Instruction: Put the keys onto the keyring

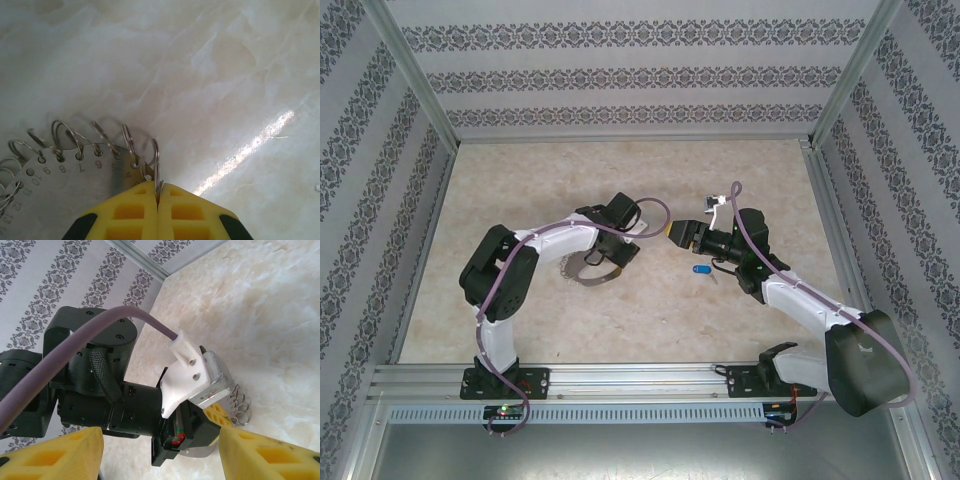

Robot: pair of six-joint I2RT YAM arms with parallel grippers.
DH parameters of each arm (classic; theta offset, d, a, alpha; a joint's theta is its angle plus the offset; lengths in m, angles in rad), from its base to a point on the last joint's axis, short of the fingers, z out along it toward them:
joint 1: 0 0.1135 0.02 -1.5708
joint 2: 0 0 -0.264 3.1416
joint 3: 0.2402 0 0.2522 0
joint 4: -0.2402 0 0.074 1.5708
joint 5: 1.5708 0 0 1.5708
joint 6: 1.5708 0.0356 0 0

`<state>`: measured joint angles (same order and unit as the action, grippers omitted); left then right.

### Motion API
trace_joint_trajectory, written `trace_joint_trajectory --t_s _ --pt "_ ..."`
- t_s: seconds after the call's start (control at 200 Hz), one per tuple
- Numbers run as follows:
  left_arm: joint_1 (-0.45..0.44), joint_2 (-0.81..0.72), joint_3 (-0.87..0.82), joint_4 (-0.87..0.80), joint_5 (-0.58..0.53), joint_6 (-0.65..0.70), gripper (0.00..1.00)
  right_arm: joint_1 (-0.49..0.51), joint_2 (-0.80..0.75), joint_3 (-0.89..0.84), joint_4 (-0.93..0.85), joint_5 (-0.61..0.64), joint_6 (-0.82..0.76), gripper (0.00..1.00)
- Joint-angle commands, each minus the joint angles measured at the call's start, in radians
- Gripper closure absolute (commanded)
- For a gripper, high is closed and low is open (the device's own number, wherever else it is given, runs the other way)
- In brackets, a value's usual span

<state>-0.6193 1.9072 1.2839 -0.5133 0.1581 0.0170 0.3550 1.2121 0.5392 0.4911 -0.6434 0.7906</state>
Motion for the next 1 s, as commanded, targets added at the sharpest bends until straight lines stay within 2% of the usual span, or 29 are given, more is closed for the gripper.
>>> trace_joint_trajectory --t_s 0.0,0.535,0.804,0.994 --pt "-0.013 0.013 -0.006 0.040 0.041 -0.020 0.97 -0.012 0.013 -0.005 0.017 0.013 0.007 0.37" --pt "-0.011 -0.014 -0.008 0.061 0.148 -0.027 0.79 -0.011 0.010 -0.015 0.023 0.021 0.010 0.36" --pt "0.049 -0.171 -0.083 0.119 0.213 -0.054 0.72 -0.011 -0.003 -0.031 0.024 0.025 0.007 0.35" --pt "0.075 -0.243 -0.176 0.161 0.240 -0.020 0.68 -0.012 0.000 -0.037 0.025 0.028 0.003 0.35"
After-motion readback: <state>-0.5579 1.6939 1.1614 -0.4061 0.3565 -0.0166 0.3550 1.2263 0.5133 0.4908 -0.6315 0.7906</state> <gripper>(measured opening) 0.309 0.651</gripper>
